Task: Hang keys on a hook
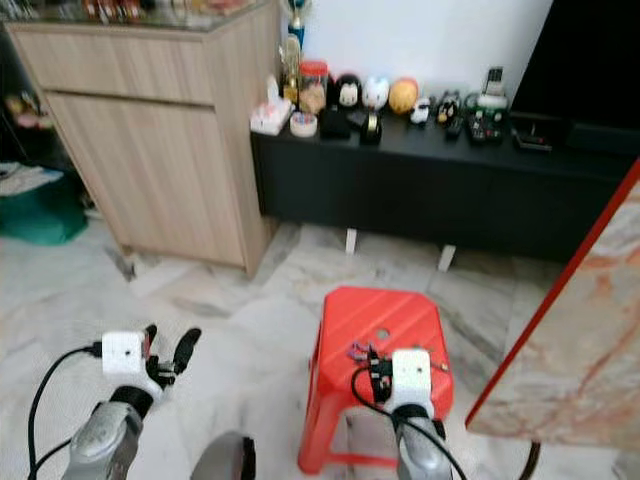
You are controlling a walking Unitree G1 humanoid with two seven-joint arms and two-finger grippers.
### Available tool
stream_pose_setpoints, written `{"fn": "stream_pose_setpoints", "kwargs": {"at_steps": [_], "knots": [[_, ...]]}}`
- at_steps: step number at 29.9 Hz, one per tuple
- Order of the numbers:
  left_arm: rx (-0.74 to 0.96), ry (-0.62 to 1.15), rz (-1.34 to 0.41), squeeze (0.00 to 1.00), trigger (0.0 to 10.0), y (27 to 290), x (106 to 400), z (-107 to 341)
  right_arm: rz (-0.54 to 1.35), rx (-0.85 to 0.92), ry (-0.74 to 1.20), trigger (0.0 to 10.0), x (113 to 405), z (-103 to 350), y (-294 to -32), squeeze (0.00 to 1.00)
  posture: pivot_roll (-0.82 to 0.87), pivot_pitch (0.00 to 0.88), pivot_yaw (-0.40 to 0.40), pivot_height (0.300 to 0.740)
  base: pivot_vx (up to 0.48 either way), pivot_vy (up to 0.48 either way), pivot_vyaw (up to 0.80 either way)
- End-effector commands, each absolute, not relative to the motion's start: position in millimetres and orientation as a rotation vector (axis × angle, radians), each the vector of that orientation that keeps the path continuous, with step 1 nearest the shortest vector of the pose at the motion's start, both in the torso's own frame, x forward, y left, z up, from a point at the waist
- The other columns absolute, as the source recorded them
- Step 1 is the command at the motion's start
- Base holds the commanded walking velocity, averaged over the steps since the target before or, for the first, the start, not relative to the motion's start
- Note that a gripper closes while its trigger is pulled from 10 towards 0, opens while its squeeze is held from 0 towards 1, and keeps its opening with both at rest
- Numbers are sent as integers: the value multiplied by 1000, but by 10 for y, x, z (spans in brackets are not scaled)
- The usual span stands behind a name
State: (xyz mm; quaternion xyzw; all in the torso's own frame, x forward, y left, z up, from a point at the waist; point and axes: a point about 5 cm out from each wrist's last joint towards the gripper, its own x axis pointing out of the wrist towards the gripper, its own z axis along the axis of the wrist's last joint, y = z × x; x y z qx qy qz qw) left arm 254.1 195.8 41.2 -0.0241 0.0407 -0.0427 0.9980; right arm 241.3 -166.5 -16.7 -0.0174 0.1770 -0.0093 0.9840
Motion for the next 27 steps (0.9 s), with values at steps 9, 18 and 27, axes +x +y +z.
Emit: {"fn": "stream_pose_setpoints", "kwargs": {"at_steps": [9,18,27], "knots": [[-29,87,-136,0,10000,1877,2577,427,-70,-7,370,10000,2411,-188,-1738,0,30,0,-32,638,0,0,0],[-25,79,-132,0,10000,1885,2581,441,-63,-10,369,10000,2424,-189,-1730,0,29,0,-33,638,185,0,0],[-20,77,-130,0,10000,1902,2581,447,-63,-13,369,10000,2448,-183,-1739,0,33,0,-33,638,310,0,0]]}}
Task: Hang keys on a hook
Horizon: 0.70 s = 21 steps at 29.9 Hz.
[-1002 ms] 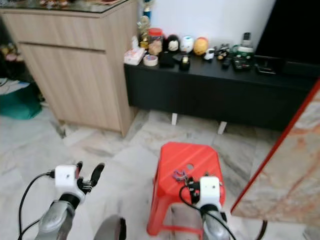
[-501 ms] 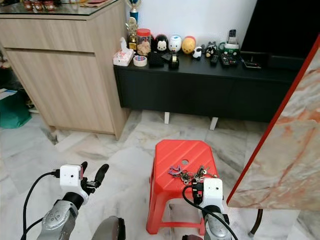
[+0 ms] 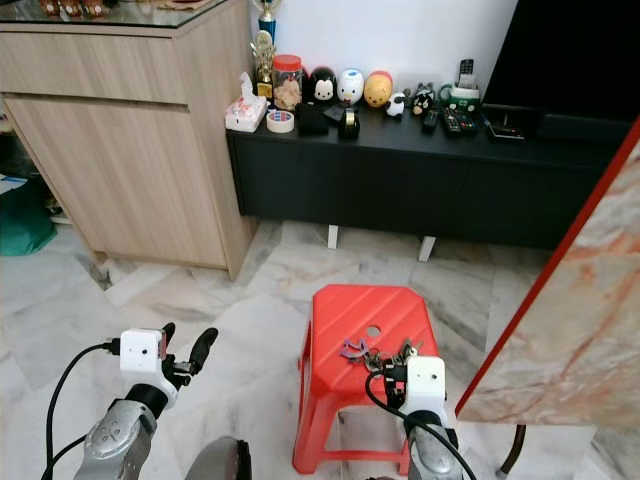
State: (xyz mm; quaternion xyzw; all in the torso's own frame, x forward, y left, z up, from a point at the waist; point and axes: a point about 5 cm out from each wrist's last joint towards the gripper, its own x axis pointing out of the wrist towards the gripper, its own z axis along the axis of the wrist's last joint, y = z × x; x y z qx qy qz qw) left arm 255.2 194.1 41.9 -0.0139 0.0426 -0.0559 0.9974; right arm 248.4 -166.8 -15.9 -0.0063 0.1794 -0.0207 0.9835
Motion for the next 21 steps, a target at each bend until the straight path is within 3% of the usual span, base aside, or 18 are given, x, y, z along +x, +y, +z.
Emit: {"fn": "stream_pose_setpoints", "kwargs": {"at_steps": [1,14,21], "knots": [[-20,77,-130,0,10000,1905,2582,446,-63,-14,370,10000,2449,-183,-1741,0,33,0,-33,638,311,0,0],[-18,80,-129,0,10000,1921,2584,443,-56,-19,380,10000,2435,-203,-1731,0,35,0,-32,638,330,0,0],[-17,74,-135,0,10000,1914,2595,451,-35,-35,371,10000,2434,-195,-1715,0,34,0,-32,638,326,0,737]]}}
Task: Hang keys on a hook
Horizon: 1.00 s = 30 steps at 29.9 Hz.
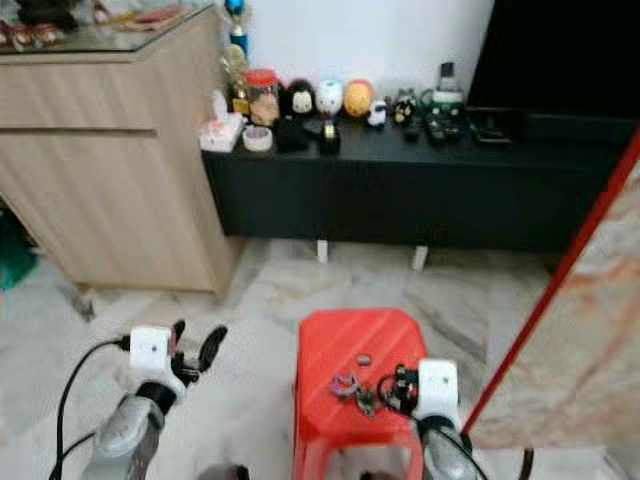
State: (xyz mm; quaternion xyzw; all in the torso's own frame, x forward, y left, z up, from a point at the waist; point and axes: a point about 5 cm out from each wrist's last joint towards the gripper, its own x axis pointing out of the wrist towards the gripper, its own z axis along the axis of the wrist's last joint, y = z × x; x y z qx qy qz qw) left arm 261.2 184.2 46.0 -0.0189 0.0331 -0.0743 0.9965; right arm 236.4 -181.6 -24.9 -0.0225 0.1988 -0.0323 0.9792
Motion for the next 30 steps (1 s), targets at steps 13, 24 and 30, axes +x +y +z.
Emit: {"fn": "stream_pose_setpoints", "kwargs": {"at_steps": [13,24,30], "knots": [[-9,94,-149,0,10000,1890,2573,412,-109,-8,416,10000,2445,-232,-1777,0,34,0,-31,638,0,0,0],[-7,95,-149,0,10000,1888,2571,416,-166,4,430,10000,2486,-221,-1838,0,36,0,-31,633,0,0,0],[-8,97,-151,0,10000,1875,2574,416,-224,94,427,10000,2512,-208,-1862,0,37,0,-30,616,0,0,0]]}}
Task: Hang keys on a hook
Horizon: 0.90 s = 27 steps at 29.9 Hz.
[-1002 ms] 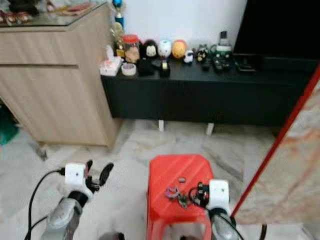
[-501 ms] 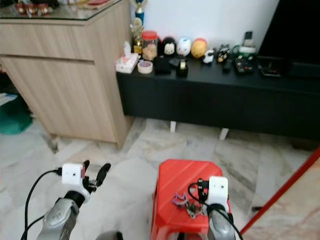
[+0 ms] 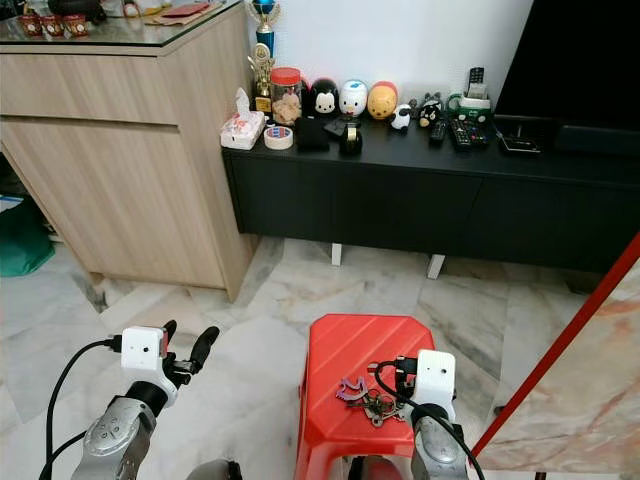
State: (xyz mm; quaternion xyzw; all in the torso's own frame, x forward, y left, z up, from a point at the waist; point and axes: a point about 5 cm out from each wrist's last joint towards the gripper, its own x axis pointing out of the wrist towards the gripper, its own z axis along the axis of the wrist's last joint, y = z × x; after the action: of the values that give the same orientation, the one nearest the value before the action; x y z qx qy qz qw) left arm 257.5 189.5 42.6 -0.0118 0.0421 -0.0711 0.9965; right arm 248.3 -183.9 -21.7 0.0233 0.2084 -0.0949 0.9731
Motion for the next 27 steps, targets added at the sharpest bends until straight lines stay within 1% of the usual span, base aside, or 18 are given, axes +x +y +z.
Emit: {"fn": "stream_pose_setpoints", "kwargs": {"at_steps": [1,5,9,13,18,22,27], "knots": [[-6,98,-151,0,10000,1875,2575,414,-240,116,437,10000,2522,-214,-1873,0,37,0,-30,616,0,0,0],[-11,99,-143,0,10000,1876,2583,412,-239,59,486,10000,2560,-235,-1885,0,46,0,-26,616,0,0,0],[-12,100,-147,0,10000,1870,2598,411,-229,56,501,10000,2619,-220,-1875,0,49,0,-24,616,0,0,0],[-13,102,-151,0,10000,1851,2644,414,-246,118,511,10000,2663,-208,-1872,0,52,0,-19,616,0,0,0],[-25,98,-142,0,10000,1828,2715,430,-211,74,543,10000,2731,-196,-1808,0,52,0,-13,616,0,0,0],[-28,96,-146,0,10000,1819,2732,433,-200,90,532,10000,2757,-179,-1779,0,54,0,-13,593,0,0,0],[-31,95,-141,0,10000,1822,2737,428,-208,71,577,10000,2737,-218,-1774,0,59,0,-7,593,0,0,0]]}}
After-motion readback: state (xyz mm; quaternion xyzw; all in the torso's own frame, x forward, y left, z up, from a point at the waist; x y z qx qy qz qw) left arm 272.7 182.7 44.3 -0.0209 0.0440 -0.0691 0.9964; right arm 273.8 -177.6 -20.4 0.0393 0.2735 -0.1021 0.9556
